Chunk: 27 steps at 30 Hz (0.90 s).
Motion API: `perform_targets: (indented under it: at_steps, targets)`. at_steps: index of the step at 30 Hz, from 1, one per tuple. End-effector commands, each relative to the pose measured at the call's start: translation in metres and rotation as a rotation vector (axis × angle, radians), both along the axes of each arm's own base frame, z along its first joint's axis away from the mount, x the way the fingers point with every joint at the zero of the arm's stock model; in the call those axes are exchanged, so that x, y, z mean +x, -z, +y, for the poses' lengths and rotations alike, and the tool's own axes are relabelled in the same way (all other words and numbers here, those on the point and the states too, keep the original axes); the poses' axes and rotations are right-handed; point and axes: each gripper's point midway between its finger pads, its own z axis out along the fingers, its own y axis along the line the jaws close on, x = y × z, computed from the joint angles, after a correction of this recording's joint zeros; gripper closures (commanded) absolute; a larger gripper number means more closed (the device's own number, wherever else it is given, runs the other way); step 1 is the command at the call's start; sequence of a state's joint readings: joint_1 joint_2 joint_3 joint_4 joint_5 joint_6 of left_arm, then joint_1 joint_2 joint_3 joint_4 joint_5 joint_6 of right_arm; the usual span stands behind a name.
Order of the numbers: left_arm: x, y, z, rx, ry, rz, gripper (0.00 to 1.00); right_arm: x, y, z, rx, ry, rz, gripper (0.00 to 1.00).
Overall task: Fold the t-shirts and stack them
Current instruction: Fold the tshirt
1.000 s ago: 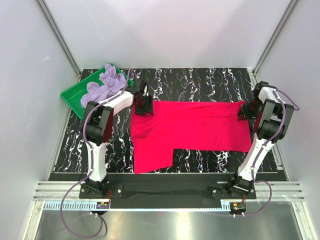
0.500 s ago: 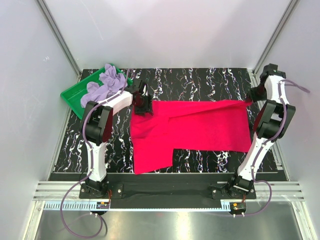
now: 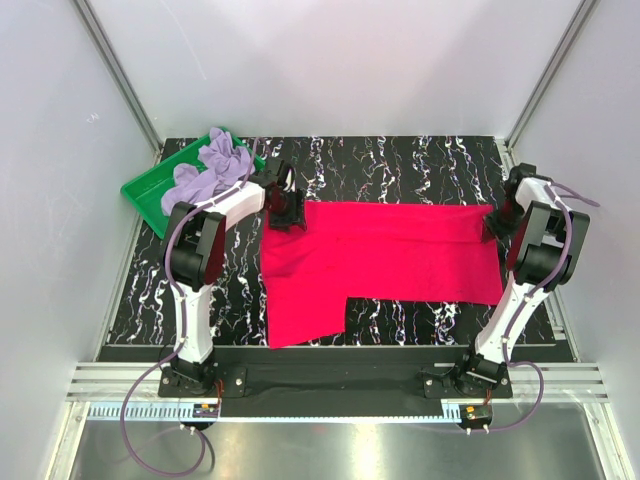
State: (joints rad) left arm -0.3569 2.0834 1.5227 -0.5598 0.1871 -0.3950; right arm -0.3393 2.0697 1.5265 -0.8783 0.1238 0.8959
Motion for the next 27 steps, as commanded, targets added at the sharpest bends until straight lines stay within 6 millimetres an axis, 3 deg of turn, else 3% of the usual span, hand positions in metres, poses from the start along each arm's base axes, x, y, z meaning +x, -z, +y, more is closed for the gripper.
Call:
perform_targets:
  at_steps: [1, 6, 8, 10, 14, 18, 23, 27]
  targets:
    - [-0.005, 0.005, 0.012, 0.033, -0.005, 0.021, 0.41, 0.019, -0.008, -0.023, -0.108, -0.046, -0.075, 0.97]
    - [-0.003, 0.005, 0.012, 0.031, -0.005, 0.015, 0.41, 0.020, -0.012, -0.035, -0.168, -0.072, -0.065, 0.86]
    - [-0.003, 0.005, 0.011, 0.031, -0.007, 0.016, 0.41, 0.024, -0.018, -0.043, -0.200, -0.095, -0.066, 0.89]
    - [-0.003, 0.006, 0.012, 0.032, -0.007, 0.019, 0.41, 0.026, -0.022, -0.048, -0.225, -0.127, -0.064, 1.00]
    - [-0.004, 0.008, 0.013, 0.036, -0.006, 0.022, 0.41, 0.039, -0.045, -0.051, -0.258, -0.153, -0.140, 1.00]
    - [-0.007, 0.014, 0.014, 0.047, -0.007, 0.039, 0.41, 0.053, -0.053, -0.049, -0.258, -0.200, -0.219, 1.00]
    - [-0.005, 0.014, 0.015, 0.051, -0.009, 0.034, 0.41, 0.065, -0.034, -0.046, -0.219, -0.197, -0.238, 1.00]
    - [-0.005, 0.015, 0.013, 0.048, -0.009, 0.039, 0.41, 0.055, -0.010, -0.046, -0.195, -0.152, -0.182, 1.00]
